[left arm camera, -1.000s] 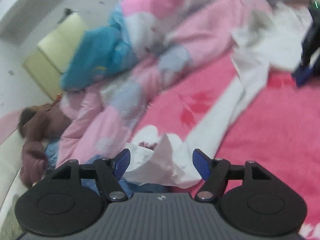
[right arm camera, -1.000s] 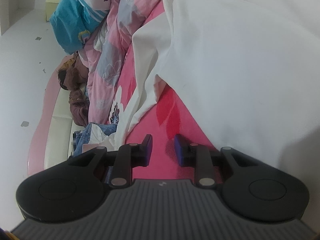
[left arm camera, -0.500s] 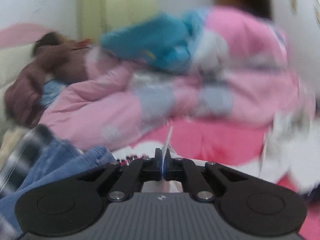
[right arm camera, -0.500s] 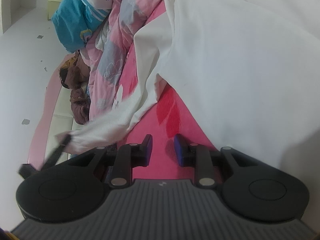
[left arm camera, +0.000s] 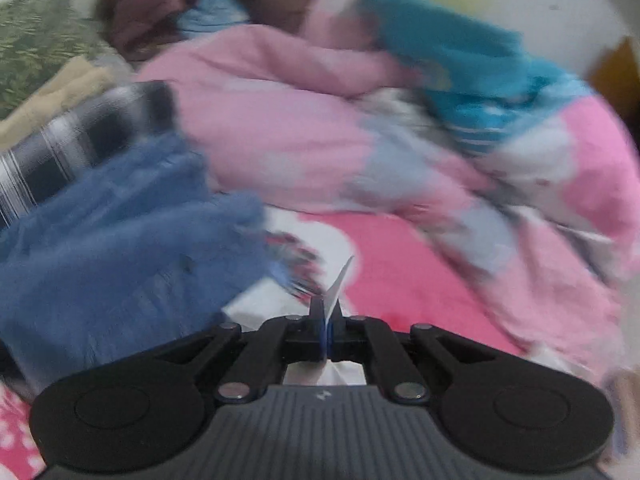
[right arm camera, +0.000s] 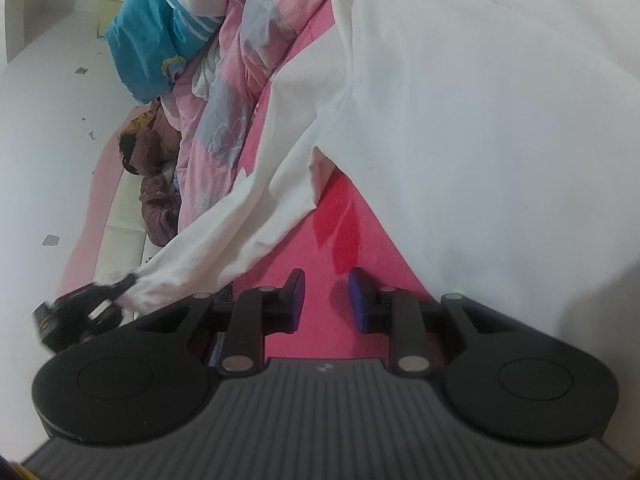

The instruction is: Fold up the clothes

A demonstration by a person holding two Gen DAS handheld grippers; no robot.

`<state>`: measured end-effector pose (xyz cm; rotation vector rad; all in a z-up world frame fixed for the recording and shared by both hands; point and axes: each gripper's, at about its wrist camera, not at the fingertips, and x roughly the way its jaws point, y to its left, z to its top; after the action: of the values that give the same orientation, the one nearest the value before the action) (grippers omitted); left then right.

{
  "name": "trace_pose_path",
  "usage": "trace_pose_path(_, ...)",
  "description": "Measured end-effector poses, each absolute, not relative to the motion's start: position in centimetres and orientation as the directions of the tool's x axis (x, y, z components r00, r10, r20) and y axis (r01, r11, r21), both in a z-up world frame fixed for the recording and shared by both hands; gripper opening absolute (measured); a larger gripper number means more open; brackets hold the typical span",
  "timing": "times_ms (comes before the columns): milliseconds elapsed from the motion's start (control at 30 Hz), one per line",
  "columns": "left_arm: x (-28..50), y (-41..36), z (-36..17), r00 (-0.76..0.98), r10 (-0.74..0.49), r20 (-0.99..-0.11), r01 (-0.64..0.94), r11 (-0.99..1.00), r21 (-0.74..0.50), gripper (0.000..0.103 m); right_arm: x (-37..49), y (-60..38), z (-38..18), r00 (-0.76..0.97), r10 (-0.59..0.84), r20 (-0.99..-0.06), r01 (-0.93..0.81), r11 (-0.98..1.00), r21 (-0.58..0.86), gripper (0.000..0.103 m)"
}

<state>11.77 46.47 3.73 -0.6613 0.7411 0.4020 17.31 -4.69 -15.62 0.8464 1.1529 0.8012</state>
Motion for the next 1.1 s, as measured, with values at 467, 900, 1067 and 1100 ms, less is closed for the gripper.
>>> trace_pose_path(467,14.2,51.5,-1.9,0.792,0.207,-0.574,-0.577,0.562,-0.593,0.025,17.4,-4.7,-15.7,0.211,0.879,-0.428,-0.113,0.457,0.882,0.023)
trace_pose_path(900,9.1,40.3,1.5,0.845,0.202,-0.495,-0.36,0.899,-0.249,0.054,17.3,-4.7,-15.6,0.211,0.875,-0.436,-0.138,0.468,0.873,0.023)
trace_pose_path(1067,9.6,30.4,-1.0,0.85,0.173,-0.498,-0.114,0.982,0.148,0.069,17.2,-4.5,-15.4,0.209,0.869,-0.448,-0.154,0.482,0.862,0.023)
trace_pose_path(1100,10.0,28.3,-1.8,0.851,0.165,-0.498,-0.056,0.972,0.226,0.069,17.2,-4.5,-15.4,0.21,0.869,-0.449,-0.155,0.483,0.862,0.023)
